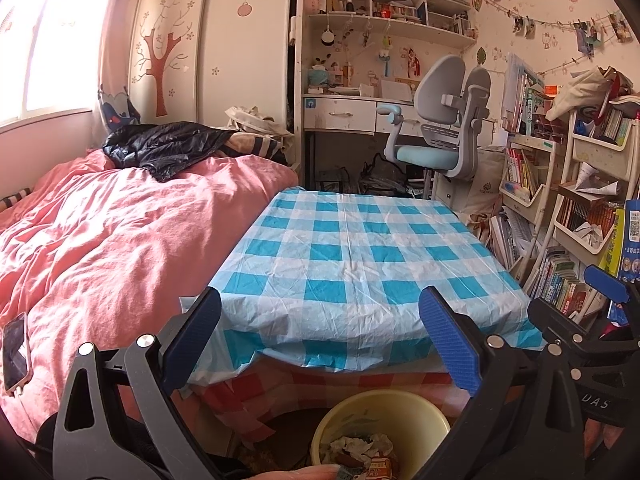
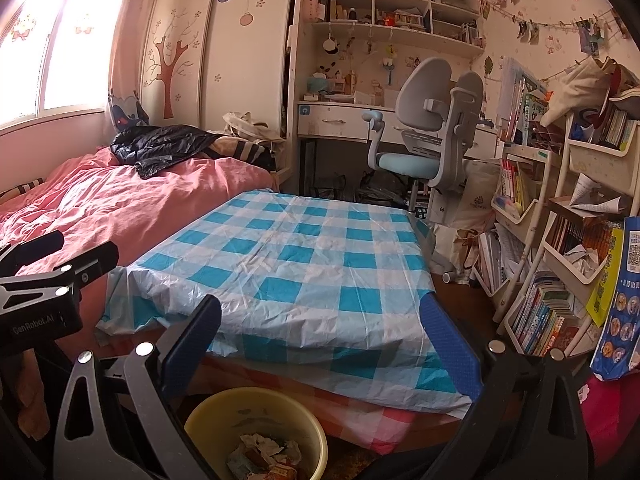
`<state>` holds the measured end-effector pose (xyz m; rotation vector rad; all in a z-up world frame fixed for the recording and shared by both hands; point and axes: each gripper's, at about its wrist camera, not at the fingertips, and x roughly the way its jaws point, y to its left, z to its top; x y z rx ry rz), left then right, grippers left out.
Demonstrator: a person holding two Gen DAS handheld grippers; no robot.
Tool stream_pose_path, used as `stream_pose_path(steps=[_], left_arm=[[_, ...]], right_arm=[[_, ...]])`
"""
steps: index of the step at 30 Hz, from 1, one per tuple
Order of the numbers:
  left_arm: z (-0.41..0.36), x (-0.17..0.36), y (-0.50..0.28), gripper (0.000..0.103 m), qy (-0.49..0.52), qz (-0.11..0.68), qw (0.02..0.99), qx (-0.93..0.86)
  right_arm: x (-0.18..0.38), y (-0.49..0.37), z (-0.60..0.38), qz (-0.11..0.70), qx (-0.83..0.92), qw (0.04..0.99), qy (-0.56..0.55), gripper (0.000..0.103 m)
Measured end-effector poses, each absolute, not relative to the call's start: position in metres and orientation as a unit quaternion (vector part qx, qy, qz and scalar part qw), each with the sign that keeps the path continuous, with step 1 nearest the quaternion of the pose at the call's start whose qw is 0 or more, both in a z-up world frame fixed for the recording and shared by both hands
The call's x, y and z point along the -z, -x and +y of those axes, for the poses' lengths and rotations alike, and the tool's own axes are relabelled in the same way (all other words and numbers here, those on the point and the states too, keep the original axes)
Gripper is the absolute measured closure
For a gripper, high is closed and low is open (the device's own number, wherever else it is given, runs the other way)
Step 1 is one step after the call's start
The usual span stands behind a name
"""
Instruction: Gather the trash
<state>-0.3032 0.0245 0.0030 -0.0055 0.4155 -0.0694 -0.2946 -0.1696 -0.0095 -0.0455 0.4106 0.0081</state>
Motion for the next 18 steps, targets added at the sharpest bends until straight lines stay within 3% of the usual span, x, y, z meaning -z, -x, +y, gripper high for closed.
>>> stream_pose_path(steps=[18], left_arm=[[0.0197,-0.0052,0.3073,0.007,-0.006,0.200,0.979,0.047]], right_arm=[[0.0115,0.2935,-0.1705,0.205,-0.002,0.978,0.020,0.008]])
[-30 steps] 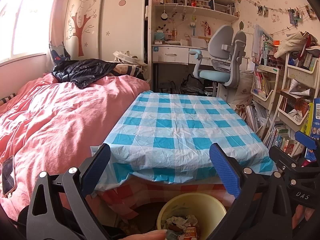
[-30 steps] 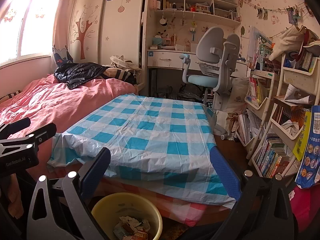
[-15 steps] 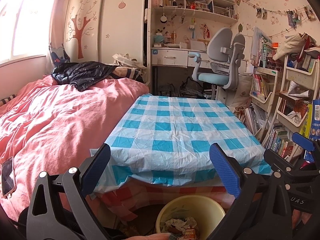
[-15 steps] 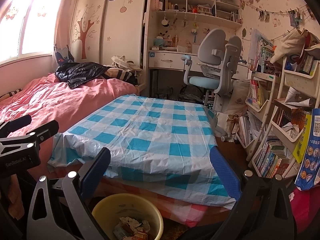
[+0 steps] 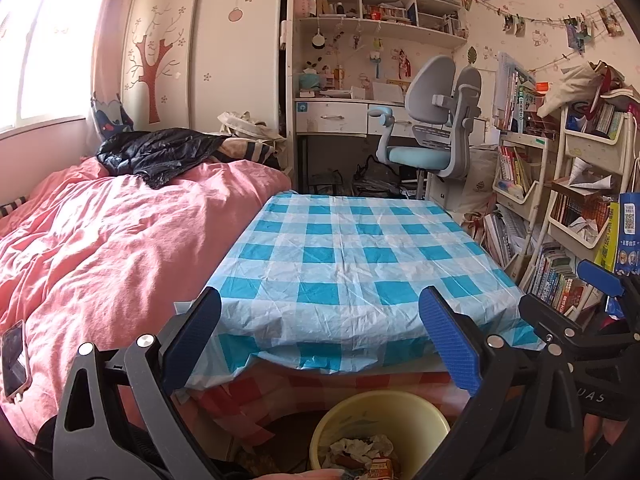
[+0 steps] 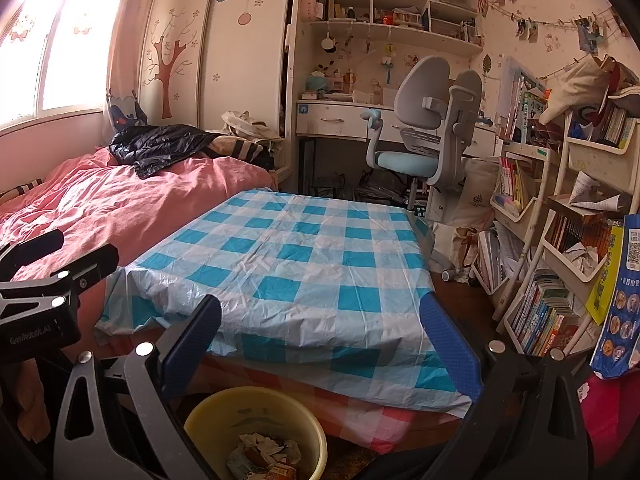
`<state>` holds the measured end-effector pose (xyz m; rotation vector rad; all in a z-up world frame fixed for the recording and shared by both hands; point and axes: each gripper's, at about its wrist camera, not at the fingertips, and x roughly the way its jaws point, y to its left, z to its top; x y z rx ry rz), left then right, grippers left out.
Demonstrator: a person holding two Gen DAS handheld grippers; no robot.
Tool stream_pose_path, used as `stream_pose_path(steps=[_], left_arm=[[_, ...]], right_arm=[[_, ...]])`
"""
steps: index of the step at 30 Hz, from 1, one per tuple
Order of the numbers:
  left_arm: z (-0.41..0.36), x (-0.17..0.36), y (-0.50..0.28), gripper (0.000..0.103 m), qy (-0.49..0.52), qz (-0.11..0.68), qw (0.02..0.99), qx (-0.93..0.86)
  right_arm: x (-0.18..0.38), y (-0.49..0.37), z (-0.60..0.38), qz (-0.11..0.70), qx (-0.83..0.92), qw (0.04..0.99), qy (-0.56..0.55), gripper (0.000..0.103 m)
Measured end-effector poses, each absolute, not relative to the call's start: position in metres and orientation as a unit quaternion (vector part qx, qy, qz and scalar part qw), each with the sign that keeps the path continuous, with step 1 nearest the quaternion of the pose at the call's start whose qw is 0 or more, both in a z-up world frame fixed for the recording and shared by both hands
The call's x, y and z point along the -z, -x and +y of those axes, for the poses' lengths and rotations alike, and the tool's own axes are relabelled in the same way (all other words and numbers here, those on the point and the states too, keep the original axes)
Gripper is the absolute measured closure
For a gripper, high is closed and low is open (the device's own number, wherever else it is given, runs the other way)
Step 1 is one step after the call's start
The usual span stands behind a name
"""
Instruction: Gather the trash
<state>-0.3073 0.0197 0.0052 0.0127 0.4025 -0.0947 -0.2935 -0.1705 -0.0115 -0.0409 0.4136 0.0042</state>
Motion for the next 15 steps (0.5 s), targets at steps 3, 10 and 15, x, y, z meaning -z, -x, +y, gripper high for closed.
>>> stream_pose_path(steps=[3,10,15], left_arm=[[0.0180,-0.0045,0.3070,0.007,-0.008,0.200,0.978,0.050],[0.0162,-0.0031,0.3076,0.007,-0.011,0.201,0.978,0.054],[0.0159,-0.0031,0.3078,0.007,-0.009,0.201,0.978,0.054]], right_arm=[[0.0113,0.2937,-0.1707,0.205,-0.002,0.979,0.021,0.008],[0.0122,0.2933,-0.1703,0.206,-0.001,0.978,0.020,0.008],[0.0130,0.2930,-0.1692,0.206,-0.002,0.978,0.024,0.008]])
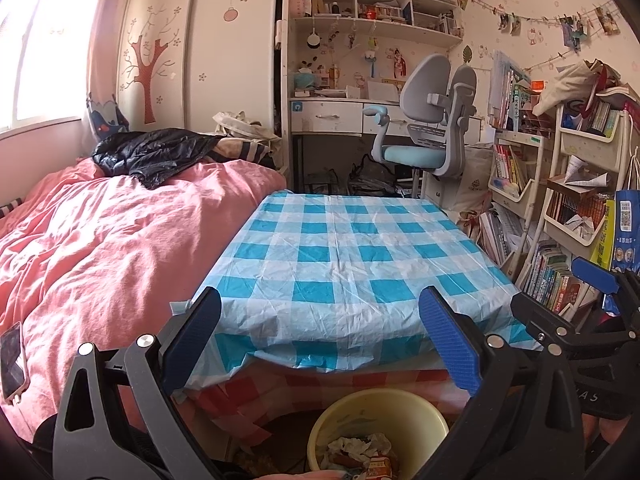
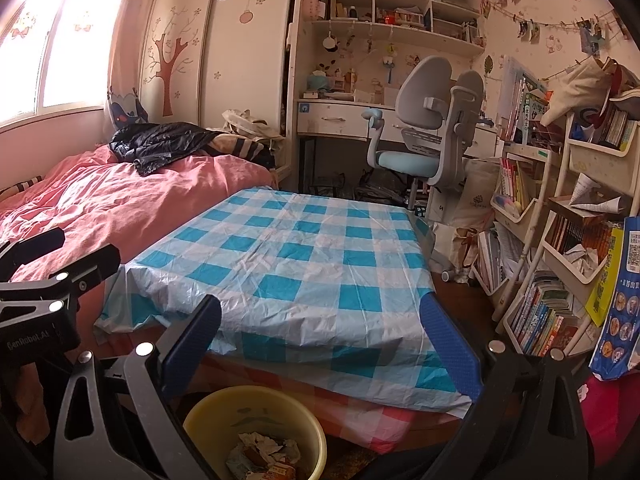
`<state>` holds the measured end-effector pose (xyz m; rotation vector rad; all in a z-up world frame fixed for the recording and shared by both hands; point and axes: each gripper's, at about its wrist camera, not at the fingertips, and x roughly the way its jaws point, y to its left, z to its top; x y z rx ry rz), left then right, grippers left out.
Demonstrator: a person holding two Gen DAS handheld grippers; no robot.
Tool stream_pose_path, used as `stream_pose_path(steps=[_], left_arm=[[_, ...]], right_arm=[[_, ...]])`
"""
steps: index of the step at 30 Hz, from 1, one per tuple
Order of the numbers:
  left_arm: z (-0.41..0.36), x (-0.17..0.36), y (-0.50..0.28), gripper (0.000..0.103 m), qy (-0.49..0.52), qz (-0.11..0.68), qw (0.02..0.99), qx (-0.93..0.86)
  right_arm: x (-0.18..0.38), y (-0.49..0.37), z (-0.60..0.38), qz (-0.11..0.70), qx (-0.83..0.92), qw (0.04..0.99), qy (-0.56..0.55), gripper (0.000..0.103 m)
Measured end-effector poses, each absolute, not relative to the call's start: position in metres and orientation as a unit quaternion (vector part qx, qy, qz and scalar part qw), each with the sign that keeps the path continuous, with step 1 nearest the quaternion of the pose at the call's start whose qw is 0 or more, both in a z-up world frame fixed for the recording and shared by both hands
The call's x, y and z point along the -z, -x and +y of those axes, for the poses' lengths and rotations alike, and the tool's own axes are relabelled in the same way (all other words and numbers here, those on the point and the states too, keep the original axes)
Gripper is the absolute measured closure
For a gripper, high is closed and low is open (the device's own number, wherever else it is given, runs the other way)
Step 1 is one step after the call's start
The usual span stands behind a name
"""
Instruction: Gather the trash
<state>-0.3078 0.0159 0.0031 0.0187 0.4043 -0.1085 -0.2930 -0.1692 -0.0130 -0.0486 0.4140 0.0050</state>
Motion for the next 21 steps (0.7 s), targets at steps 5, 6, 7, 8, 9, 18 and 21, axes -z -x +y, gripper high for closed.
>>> stream_pose_path(steps=[5,6,7,8,9,18,21], left_arm=[[0.0161,-0.0030,0.3077,0.007,-0.008,0.201,0.978,0.054],[0.0165,-0.0029,0.3077,0.007,-0.008,0.201,0.978,0.054],[0.0164,-0.0028,0.3077,0.007,-0.007,0.201,0.978,0.054],[0.0163,-0.0028,0.3075,0.007,-0.007,0.202,0.978,0.055],[0.0159,-0.0031,0.3079,0.007,-0.006,0.202,0.978,0.056],[0.0140,-0.0036,0.3080,0.007,-0.002,0.203,0.977,0.058],[0.0142,-0.0036,0.3078,0.007,-0.003,0.203,0.977,0.058]], right_arm=[[0.0143,0.2924,-0.1681,0.207,-0.003,0.978,0.027,0.008],[0.0143,0.2924,-0.1681,0.207,-0.003,0.978,0.027,0.008],[0.0141,0.2924,-0.1680,0.206,-0.003,0.978,0.027,0.008],[0.0141,0.2924,-0.1680,0.207,-0.003,0.978,0.027,0.008],[0.0142,0.2923,-0.1680,0.207,-0.003,0.978,0.027,0.008],[0.0172,0.2906,-0.1658,0.209,-0.006,0.977,0.030,0.008],[0.0169,0.2903,-0.1657,0.209,-0.006,0.977,0.029,0.008]])
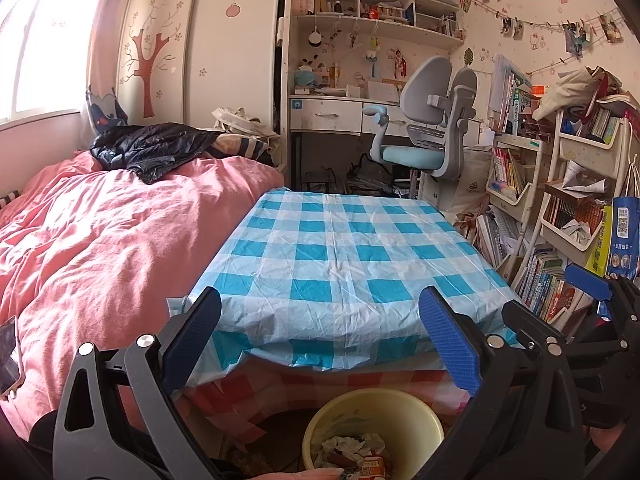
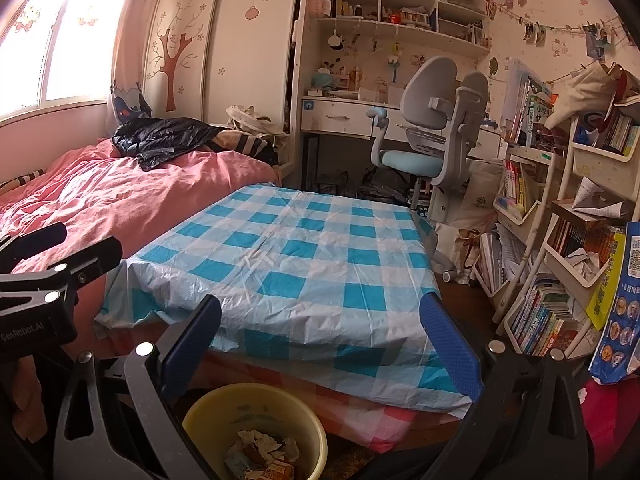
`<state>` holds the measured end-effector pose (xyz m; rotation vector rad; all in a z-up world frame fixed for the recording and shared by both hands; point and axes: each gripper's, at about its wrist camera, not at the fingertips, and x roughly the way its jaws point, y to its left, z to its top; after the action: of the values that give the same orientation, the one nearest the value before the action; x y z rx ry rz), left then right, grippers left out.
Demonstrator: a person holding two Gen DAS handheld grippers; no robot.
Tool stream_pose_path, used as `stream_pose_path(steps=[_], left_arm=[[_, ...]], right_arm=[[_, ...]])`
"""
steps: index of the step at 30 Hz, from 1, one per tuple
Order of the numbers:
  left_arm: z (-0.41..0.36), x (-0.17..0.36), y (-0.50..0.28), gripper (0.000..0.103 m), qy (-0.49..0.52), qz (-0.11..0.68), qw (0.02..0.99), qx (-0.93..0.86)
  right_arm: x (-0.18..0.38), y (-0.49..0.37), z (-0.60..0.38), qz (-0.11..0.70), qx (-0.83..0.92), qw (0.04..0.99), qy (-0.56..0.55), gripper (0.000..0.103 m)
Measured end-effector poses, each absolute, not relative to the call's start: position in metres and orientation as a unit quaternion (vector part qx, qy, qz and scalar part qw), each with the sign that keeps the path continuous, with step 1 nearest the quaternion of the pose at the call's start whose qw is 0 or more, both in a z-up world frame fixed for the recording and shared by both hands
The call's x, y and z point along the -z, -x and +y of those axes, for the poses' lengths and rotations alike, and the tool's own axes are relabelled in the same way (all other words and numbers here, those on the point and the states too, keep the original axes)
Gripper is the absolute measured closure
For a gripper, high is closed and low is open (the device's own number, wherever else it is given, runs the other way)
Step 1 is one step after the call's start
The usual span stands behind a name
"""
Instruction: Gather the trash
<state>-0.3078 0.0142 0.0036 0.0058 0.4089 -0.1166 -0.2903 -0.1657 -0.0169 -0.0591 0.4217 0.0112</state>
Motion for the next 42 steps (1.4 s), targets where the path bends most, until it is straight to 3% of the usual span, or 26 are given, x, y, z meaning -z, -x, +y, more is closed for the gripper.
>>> stream_pose_path(steps=[42], left_arm=[[0.025,0.001,0.305,0.007,0.036,0.205,0.977,0.049]], right_arm=[[0.018,0.292,-0.162,0.215,-0.012,0.976,0.021,0.008]])
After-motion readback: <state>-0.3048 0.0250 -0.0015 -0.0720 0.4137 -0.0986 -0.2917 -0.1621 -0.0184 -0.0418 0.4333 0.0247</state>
